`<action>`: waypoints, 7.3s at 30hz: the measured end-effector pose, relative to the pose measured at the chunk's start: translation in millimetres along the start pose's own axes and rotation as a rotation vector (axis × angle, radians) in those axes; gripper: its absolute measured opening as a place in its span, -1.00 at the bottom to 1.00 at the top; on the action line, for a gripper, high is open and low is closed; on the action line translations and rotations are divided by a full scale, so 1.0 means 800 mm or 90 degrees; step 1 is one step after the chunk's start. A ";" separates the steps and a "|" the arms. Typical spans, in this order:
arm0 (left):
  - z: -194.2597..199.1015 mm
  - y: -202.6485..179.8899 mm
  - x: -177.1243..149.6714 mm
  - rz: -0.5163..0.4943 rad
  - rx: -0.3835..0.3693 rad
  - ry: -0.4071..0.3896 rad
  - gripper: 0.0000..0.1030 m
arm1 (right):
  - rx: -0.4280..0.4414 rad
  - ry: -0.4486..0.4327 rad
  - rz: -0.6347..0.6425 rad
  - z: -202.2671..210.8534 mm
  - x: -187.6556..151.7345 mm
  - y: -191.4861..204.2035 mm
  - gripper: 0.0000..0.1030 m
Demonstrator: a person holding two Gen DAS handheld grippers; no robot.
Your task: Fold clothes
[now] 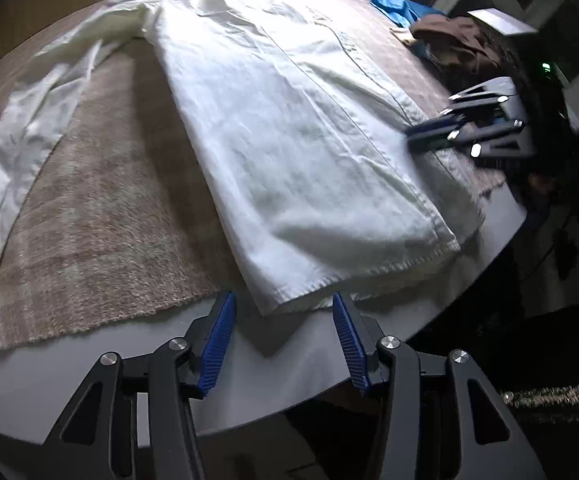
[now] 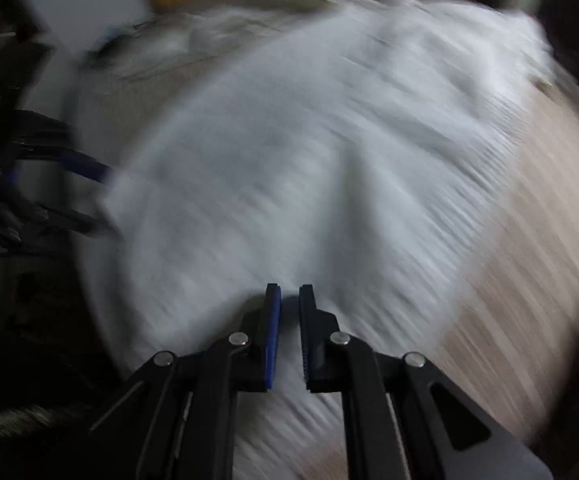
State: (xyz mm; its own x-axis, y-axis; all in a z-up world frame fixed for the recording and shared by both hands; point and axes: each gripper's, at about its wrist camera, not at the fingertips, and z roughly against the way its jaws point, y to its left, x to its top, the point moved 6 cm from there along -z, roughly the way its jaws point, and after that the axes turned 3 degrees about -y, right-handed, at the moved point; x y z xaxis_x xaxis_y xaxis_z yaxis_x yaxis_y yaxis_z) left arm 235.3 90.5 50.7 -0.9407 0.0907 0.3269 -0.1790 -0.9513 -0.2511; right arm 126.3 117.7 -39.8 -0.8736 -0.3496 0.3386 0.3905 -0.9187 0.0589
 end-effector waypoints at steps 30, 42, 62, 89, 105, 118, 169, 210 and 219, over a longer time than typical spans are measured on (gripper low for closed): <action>0.162 0.175 -0.012 0.163 0.223 -0.106 -0.24 | 0.111 -0.311 -0.051 0.240 0.092 0.026 0.01; 0.135 0.361 -0.007 0.149 0.271 -0.031 -0.19 | 0.097 -0.253 0.016 0.122 0.253 0.071 0.01; 0.118 0.389 0.019 0.000 0.083 -0.050 -0.96 | -0.055 -0.077 -0.170 -0.050 0.244 0.048 0.01; 0.159 0.437 -0.033 0.129 0.109 0.022 -0.34 | -0.018 -0.075 -0.013 -0.026 0.261 0.079 0.01; 0.099 0.320 -0.051 0.001 0.119 0.014 -0.34 | 0.100 -0.040 0.322 -0.094 0.306 0.250 0.01; 0.123 0.344 -0.026 0.066 0.081 -0.019 -0.94 | 0.076 -0.042 0.384 -0.112 0.324 0.250 -0.26; 0.107 0.416 -0.040 0.210 0.005 0.024 -0.88 | 0.047 -0.064 0.460 -0.063 0.309 0.220 -0.35; 0.077 0.363 -0.010 0.048 0.088 0.071 -0.16 | 0.099 0.008 0.366 -0.107 0.315 0.260 -0.51; 0.092 0.350 -0.003 0.093 0.014 -0.001 -0.83 | 0.101 0.007 0.321 -0.104 0.313 0.260 -0.50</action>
State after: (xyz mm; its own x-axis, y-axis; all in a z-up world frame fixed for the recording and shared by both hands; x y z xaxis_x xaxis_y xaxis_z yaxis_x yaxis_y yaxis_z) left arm 208.4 -197.6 46.8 -0.9558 -0.0495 0.2897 -0.0340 -0.9605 -0.2763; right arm -35.3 -176.6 -20.7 -0.5688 -0.7435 0.3516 0.8014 -0.5972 0.0334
